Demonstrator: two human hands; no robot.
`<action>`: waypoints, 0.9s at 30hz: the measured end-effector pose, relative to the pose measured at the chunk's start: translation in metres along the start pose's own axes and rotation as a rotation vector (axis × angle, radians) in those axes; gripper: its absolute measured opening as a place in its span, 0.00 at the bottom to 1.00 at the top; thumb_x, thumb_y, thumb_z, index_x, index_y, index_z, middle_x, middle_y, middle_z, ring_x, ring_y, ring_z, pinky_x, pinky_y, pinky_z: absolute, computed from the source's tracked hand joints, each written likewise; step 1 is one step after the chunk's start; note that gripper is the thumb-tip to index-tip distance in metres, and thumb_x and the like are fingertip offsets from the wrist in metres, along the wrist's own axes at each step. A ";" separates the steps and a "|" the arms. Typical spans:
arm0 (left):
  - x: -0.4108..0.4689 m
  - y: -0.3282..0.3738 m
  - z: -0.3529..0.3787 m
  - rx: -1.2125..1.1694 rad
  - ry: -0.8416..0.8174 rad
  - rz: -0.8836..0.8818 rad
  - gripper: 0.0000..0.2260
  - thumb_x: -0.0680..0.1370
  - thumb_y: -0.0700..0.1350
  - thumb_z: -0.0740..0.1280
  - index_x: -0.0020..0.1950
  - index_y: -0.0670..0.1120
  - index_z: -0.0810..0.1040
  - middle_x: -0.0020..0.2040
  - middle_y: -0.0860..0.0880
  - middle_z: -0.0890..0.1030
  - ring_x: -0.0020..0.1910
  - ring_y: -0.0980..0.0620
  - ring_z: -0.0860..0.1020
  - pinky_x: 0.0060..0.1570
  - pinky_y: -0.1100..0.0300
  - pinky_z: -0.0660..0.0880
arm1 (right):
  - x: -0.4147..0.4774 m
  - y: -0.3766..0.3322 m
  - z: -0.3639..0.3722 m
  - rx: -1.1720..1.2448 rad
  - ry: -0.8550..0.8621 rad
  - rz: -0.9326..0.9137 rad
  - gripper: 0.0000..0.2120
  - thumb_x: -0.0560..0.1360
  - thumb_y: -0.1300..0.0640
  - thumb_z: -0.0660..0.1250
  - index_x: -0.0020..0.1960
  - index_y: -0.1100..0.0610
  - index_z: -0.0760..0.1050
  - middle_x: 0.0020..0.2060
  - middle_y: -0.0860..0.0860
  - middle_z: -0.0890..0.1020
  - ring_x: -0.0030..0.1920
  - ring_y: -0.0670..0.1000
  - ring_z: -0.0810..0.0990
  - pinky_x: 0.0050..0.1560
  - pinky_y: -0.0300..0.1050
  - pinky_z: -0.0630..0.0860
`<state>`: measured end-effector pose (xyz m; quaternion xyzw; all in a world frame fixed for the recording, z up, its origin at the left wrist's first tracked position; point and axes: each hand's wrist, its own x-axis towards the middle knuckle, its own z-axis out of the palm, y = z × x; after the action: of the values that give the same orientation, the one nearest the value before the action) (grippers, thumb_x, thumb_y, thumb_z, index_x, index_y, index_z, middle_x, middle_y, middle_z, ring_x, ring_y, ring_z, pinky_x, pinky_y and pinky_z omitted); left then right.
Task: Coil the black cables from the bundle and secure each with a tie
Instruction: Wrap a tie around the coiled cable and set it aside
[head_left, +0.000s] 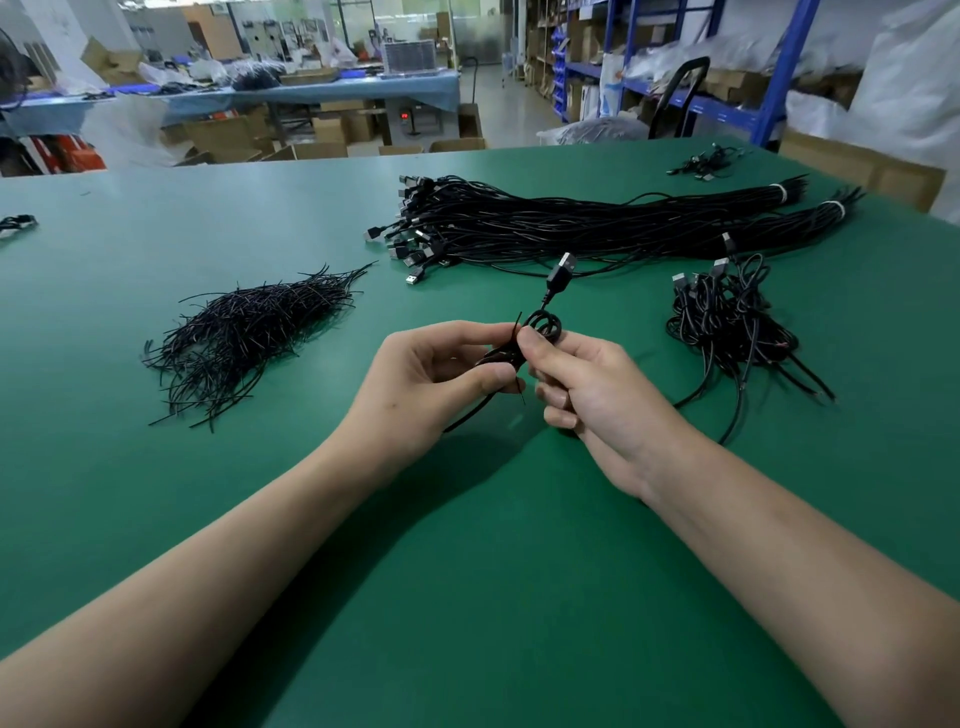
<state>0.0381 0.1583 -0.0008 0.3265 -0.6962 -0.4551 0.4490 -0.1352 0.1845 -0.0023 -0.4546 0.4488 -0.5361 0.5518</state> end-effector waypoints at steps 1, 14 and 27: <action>0.000 0.000 0.001 0.001 -0.004 0.004 0.13 0.76 0.40 0.74 0.59 0.50 0.84 0.50 0.45 0.87 0.50 0.45 0.86 0.60 0.48 0.80 | 0.001 0.000 -0.001 0.038 -0.007 0.006 0.07 0.80 0.52 0.69 0.46 0.53 0.82 0.29 0.42 0.71 0.29 0.43 0.61 0.26 0.34 0.59; -0.001 0.004 0.000 -0.030 -0.075 0.037 0.09 0.76 0.39 0.73 0.55 0.46 0.84 0.51 0.46 0.87 0.52 0.47 0.86 0.58 0.55 0.80 | 0.003 -0.004 -0.007 0.202 -0.105 0.055 0.06 0.82 0.59 0.65 0.48 0.60 0.76 0.29 0.48 0.73 0.26 0.43 0.65 0.25 0.34 0.60; 0.001 0.006 0.000 -0.151 0.067 -0.226 0.12 0.67 0.50 0.77 0.47 0.47 0.86 0.45 0.42 0.87 0.46 0.48 0.85 0.42 0.61 0.81 | 0.001 0.001 0.005 -0.114 -0.009 -0.168 0.07 0.83 0.60 0.64 0.52 0.65 0.75 0.31 0.49 0.76 0.29 0.44 0.71 0.29 0.33 0.68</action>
<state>0.0377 0.1599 0.0047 0.3832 -0.6034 -0.5427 0.4411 -0.1301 0.1840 -0.0024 -0.5239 0.4364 -0.5519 0.4802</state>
